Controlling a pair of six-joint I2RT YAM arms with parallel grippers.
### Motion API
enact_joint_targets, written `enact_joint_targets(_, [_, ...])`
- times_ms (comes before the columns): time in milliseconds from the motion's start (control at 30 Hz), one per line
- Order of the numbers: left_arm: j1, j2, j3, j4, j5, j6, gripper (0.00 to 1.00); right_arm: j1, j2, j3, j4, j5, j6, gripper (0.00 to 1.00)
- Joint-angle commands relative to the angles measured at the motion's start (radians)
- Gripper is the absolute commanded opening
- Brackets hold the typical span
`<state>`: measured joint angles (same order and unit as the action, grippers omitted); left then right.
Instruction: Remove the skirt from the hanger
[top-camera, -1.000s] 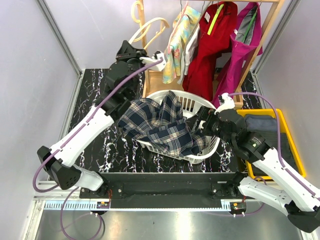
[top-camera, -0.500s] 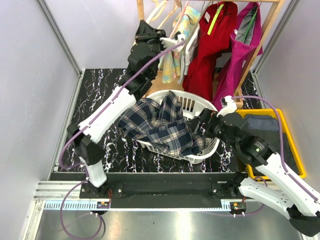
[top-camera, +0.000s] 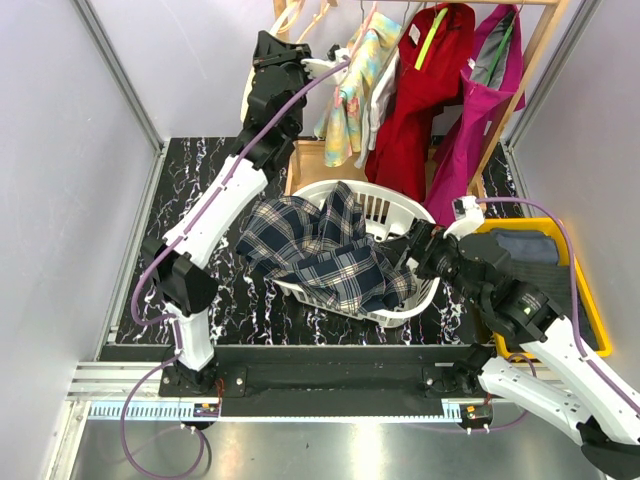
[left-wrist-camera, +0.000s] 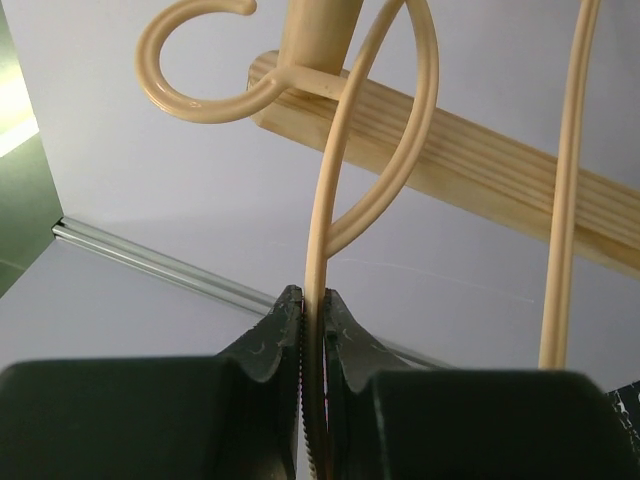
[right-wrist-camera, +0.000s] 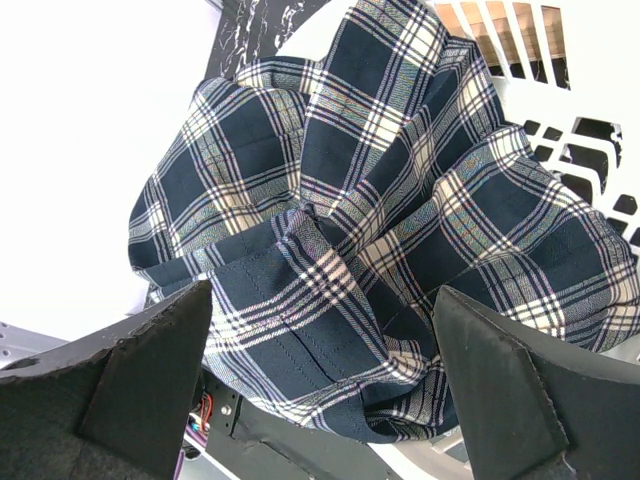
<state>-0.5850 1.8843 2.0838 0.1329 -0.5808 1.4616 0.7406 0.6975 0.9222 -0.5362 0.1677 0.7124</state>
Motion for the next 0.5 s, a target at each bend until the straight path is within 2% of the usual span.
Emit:
enact_joint_targets(0, [0.007, -0.033, -0.022, 0.076, -0.017, -0.015, 0.0, 0.005, 0.011, 0.049, 0.033, 0.024, -0.017, 0.98])
enact_joint_targets(400, [0.008, -0.044, -0.114, 0.076, -0.034, -0.04, 0.0, 0.005, 0.0, 0.069, 0.036, 0.026, -0.019, 0.98])
enact_joint_targets(467, [0.008, -0.051, -0.131, 0.071, -0.037, -0.04, 0.05, 0.005, -0.004, 0.064, 0.036, 0.032, -0.022, 0.98])
